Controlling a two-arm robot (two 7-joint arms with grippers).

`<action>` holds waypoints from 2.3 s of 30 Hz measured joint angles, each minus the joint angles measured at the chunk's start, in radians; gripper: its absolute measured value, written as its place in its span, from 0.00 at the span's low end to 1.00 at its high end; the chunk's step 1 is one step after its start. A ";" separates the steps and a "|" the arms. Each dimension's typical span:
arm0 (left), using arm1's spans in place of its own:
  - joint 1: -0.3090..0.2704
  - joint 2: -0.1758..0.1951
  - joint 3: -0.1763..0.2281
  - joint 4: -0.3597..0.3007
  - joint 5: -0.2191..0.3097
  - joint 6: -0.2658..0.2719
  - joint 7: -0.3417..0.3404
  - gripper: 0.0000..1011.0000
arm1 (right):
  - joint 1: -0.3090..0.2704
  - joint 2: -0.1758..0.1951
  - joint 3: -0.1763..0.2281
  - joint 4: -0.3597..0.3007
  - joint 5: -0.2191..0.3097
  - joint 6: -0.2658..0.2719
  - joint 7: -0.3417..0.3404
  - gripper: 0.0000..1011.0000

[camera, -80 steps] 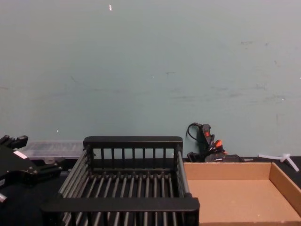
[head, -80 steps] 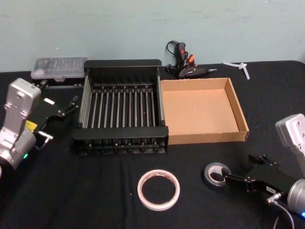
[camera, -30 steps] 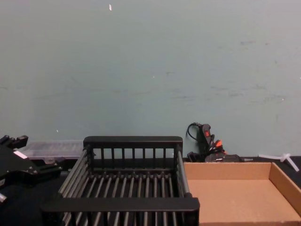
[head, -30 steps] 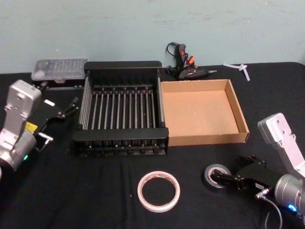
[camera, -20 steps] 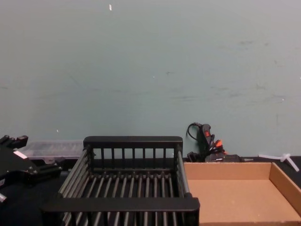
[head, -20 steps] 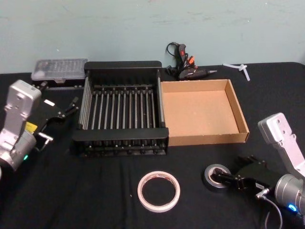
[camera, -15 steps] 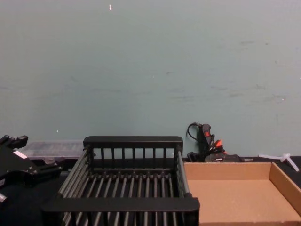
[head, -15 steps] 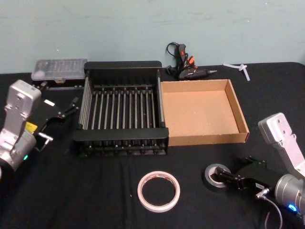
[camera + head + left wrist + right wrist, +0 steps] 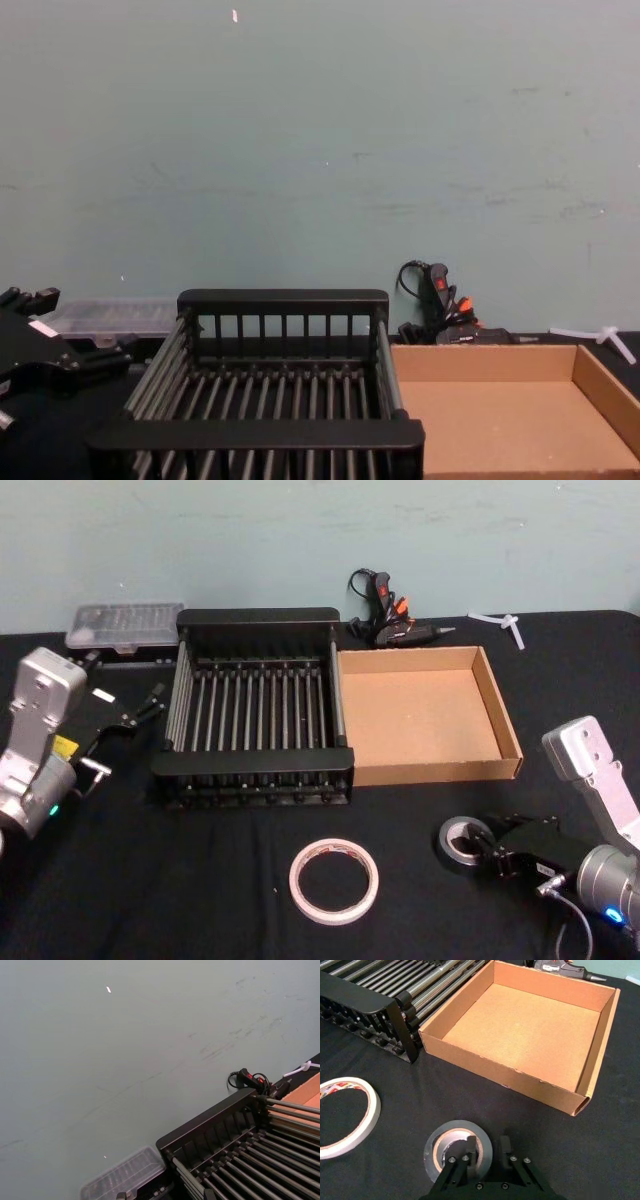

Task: Pick up the white tape and place it into the black box , Pick up the silver tape and place it into the brown box.

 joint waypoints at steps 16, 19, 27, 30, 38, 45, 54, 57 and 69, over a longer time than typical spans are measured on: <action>0.000 0.000 0.000 0.000 0.000 0.000 0.000 0.99 | -0.002 -0.005 0.010 -0.007 0.002 -0.011 0.013 0.16; 0.000 0.000 0.000 0.000 0.000 0.000 0.000 0.99 | -0.002 -0.002 0.015 -0.018 0.003 -0.024 0.023 0.16; 0.000 0.000 0.000 0.000 0.000 0.000 0.000 0.99 | 0.009 0.007 0.026 -0.047 0.008 -0.054 0.042 0.16; 0.000 0.000 0.000 0.000 0.000 0.000 0.000 0.99 | 0.017 0.010 0.031 -0.055 0.008 -0.068 0.043 0.16; 0.000 0.000 0.000 0.000 0.000 0.000 0.000 0.99 | 0.057 0.010 0.034 -0.047 -0.003 -0.101 0.043 0.16; 0.000 0.000 0.000 0.000 0.000 0.000 0.000 0.99 | 0.114 0.001 0.022 -0.011 -0.039 -0.144 0.041 0.16; 0.000 0.000 0.000 0.000 0.000 0.000 0.000 0.99 | 0.198 -0.046 -0.007 0.087 -0.126 -0.264 0.022 0.16; 0.000 0.000 0.000 0.000 0.000 0.000 0.000 0.99 | 0.226 -0.065 -0.019 0.131 -0.160 -0.316 0.015 0.16; 0.000 0.000 0.000 0.000 0.000 0.000 0.000 0.99 | 0.339 -0.137 -0.081 0.317 -0.322 -0.470 -0.033 0.16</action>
